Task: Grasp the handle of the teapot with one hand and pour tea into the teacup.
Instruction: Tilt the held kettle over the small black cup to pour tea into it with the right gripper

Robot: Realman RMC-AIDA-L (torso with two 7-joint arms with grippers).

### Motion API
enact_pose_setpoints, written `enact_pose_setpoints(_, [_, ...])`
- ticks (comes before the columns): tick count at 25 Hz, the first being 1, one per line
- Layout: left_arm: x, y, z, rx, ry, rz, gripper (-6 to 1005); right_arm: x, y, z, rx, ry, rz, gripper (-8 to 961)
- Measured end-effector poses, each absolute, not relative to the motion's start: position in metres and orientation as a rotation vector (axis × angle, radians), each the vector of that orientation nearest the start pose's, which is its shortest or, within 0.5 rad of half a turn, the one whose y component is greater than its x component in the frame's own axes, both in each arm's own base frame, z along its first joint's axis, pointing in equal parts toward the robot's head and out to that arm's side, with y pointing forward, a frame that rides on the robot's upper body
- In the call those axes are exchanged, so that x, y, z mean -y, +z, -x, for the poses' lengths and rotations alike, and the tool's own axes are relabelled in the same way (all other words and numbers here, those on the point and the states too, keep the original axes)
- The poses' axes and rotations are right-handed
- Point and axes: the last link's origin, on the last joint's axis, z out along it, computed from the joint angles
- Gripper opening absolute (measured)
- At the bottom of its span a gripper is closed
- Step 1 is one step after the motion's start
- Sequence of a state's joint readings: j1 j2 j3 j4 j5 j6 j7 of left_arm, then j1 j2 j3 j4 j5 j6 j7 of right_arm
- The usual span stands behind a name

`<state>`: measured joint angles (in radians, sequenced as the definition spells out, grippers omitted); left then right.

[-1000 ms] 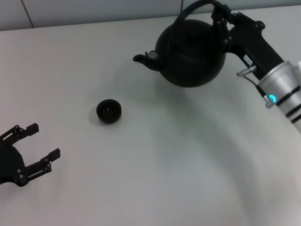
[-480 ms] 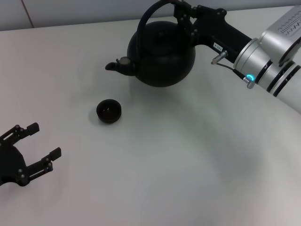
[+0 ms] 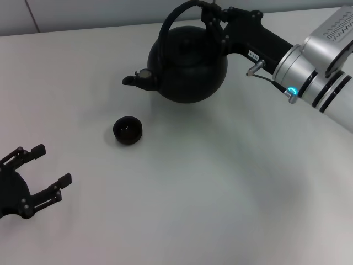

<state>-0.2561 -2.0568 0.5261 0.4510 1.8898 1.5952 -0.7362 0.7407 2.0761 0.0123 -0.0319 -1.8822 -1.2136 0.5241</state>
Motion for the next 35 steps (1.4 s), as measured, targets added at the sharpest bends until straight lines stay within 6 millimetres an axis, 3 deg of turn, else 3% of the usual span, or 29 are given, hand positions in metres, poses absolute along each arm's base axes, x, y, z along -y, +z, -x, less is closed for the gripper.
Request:
enact_pose_setpoints(17, [-0.237,0.002,0.348,0.355,-0.694,2.434,813,-0.392,-0.038,-0.232,-0.317,0.882,2.096,133])
enact_pose_setpoints(35, [-0.240,0.004,0.350,0.359,-0.684,2.420,812,-0.396,-0.036,-0.224,-0.024,0.745,2.168,131])
